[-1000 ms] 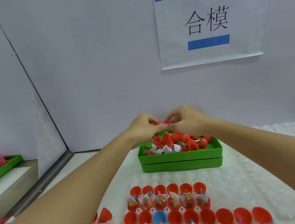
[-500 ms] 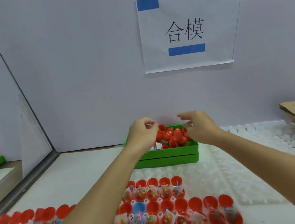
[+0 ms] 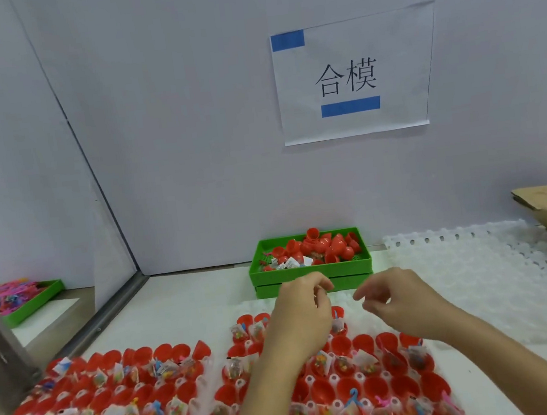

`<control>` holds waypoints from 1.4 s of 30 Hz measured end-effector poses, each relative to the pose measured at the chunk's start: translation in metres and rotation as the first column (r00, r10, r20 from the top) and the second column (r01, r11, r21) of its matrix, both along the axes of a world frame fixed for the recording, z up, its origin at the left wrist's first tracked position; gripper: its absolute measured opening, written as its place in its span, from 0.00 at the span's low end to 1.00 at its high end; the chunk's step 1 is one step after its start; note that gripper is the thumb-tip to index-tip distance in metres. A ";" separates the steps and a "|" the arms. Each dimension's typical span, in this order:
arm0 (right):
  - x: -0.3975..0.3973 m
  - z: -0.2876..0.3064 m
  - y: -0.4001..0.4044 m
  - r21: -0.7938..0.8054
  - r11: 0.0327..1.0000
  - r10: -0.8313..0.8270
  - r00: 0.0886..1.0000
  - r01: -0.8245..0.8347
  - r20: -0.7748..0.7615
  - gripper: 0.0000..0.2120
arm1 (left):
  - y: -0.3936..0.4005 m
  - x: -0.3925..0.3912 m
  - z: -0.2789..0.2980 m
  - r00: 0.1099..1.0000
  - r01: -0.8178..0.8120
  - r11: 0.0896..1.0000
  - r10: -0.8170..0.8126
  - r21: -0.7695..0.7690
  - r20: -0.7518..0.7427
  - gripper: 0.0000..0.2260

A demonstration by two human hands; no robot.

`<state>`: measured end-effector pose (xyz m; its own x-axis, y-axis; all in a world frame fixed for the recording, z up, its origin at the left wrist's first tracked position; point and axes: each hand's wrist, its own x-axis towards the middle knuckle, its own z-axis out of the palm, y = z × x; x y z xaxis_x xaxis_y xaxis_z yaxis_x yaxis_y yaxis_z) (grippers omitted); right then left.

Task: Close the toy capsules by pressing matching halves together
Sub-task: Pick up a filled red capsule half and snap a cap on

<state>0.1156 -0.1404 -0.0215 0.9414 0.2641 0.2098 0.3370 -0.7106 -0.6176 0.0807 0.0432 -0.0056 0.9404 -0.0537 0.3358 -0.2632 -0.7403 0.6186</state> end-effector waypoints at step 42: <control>0.050 0.014 0.033 -0.321 0.892 0.291 0.948 -0.318 -0.130 0.13 | -0.003 -0.003 -0.010 0.977 0.009 0.939 0.065 -0.345 0.204 0.18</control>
<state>0.1656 -0.1074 -0.0072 0.8130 0.5822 -0.0099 0.5317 -0.7491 -0.3952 0.0775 0.0401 -0.0154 0.8464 0.1245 0.5178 -0.3962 -0.5025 0.7684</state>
